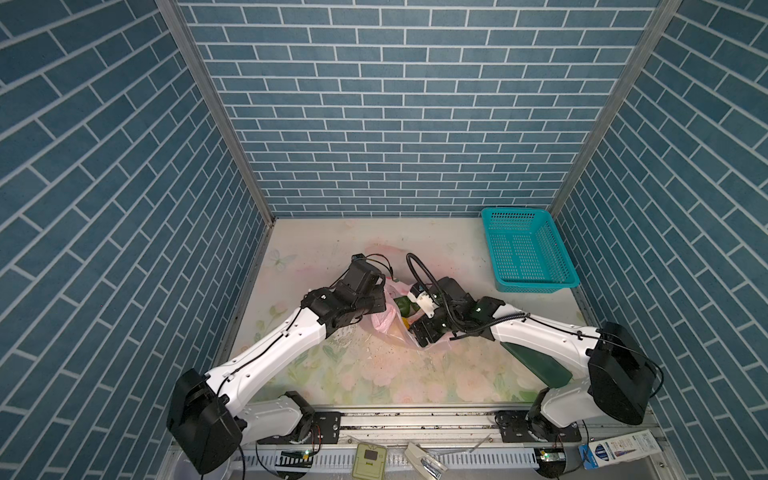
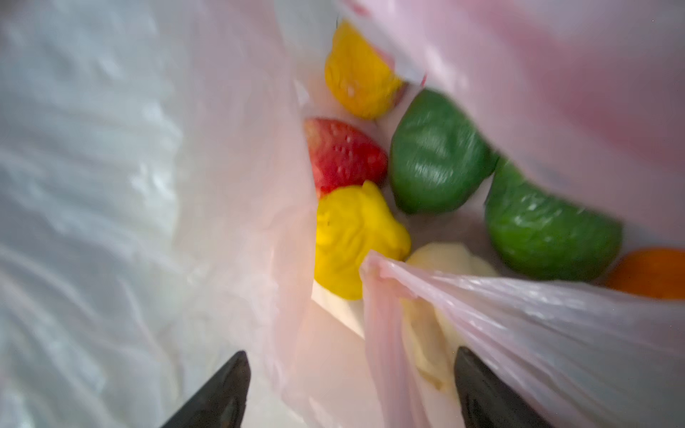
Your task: Untie the knot of the plastic bag and take out the fruit
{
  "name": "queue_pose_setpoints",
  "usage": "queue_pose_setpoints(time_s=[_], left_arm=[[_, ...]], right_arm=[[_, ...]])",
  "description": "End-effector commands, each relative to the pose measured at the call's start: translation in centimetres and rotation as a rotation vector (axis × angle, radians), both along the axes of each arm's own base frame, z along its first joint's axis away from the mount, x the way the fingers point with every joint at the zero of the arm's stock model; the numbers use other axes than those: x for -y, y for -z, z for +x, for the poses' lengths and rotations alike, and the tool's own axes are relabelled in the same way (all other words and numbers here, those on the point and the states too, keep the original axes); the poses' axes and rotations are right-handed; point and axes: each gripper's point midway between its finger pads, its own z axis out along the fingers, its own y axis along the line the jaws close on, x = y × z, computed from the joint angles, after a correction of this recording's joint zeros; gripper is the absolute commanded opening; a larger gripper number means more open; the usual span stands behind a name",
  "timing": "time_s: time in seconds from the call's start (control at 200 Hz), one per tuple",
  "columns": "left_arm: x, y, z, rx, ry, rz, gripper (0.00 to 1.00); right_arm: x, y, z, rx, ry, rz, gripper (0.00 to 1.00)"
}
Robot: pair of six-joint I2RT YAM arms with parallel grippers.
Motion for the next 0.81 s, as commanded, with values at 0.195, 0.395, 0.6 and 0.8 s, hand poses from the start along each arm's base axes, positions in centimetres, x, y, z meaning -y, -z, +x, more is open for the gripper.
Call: queue_pose_setpoints(time_s=[0.195, 0.395, 0.6, 0.8], left_arm=[[1.6, -2.5, -2.1, 0.01, 0.157, -0.029, 0.0], [1.1, -1.3, -3.4, -0.044, 0.178, 0.025, 0.0], [-1.0, -1.0, -4.2, -0.081, 0.126, 0.117, 0.0], [-1.7, -2.0, -3.2, -0.058, 0.091, 0.175, 0.0]], right_arm=[[-4.1, -1.8, 9.1, -0.02, 0.229, 0.093, 0.87], [1.2, -3.4, 18.5, 0.272, 0.58, -0.031, 0.88], [7.7, -7.1, 23.1, 0.427, 0.722, -0.121, 0.9], [7.9, -7.0, 22.5, 0.416, 0.657, -0.132, 0.9]])
